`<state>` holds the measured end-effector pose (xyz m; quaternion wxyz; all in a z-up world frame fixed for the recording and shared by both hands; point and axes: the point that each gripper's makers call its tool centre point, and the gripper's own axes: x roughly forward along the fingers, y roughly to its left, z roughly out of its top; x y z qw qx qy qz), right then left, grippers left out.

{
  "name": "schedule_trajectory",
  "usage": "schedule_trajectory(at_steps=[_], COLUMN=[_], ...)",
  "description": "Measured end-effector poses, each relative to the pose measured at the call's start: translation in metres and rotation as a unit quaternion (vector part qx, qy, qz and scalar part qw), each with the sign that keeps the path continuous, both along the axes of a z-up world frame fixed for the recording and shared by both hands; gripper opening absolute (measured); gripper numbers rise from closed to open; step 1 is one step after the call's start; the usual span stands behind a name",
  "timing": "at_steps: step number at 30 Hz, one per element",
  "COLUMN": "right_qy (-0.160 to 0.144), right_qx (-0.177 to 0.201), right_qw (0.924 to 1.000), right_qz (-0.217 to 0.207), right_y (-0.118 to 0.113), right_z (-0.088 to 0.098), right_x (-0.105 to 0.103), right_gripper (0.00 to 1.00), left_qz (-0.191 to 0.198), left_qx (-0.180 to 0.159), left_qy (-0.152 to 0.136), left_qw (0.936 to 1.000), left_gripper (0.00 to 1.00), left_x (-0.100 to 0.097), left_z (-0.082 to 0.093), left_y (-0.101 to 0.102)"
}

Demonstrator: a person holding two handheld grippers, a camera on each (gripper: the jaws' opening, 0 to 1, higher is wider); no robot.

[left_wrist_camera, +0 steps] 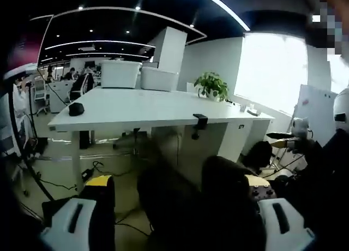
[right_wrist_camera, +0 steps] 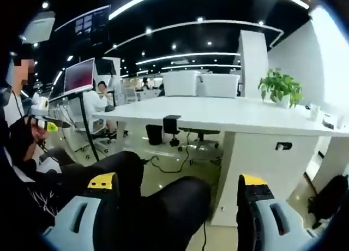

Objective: Clamp the fixed fixture on the desktop, loosen the retaining clip, secure it to the edge of the desk, and tighten the retaining clip.

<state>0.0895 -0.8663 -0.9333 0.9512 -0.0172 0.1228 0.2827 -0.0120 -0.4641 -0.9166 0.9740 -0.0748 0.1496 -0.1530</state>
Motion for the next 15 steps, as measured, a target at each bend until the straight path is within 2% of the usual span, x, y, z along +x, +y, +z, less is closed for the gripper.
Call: schedule_trajectory(at_steps=[4,7,9,11,15], right_qy=[0.0,-0.025,-0.032,-0.024,-0.036], right_qx=[0.005,-0.028,-0.014,0.009,-0.012], right_qw=[0.9999,0.9992,0.9992,0.9994,0.9989], right_qz=[0.01,0.017,0.019,0.023,0.026], right_y=[0.01,0.015,0.02,0.025,0.027], right_z=[0.005,0.01,0.017,0.021,0.023], right_x=[-0.007,-0.009,-0.013,-0.017,-0.02], right_gripper=[0.85,0.81,0.82,0.82,0.8], left_qz=[-0.007,0.0,-0.002,-0.005,-0.006], left_qx=[-0.004,-0.007,-0.017,-0.018,-0.019], left_qy=[-0.017,-0.038,-0.046,-0.048,-0.053], left_qw=[0.9998,0.9992,0.9988,0.9987,0.9984], left_gripper=[0.95,0.95,0.95,0.95,0.95], left_x=[-0.009,-0.011,-0.015,-0.017,-0.019], left_z=[0.011,0.021,0.026,0.027,0.028], left_y=[-0.005,-0.004,-0.006,-0.007,-0.008])
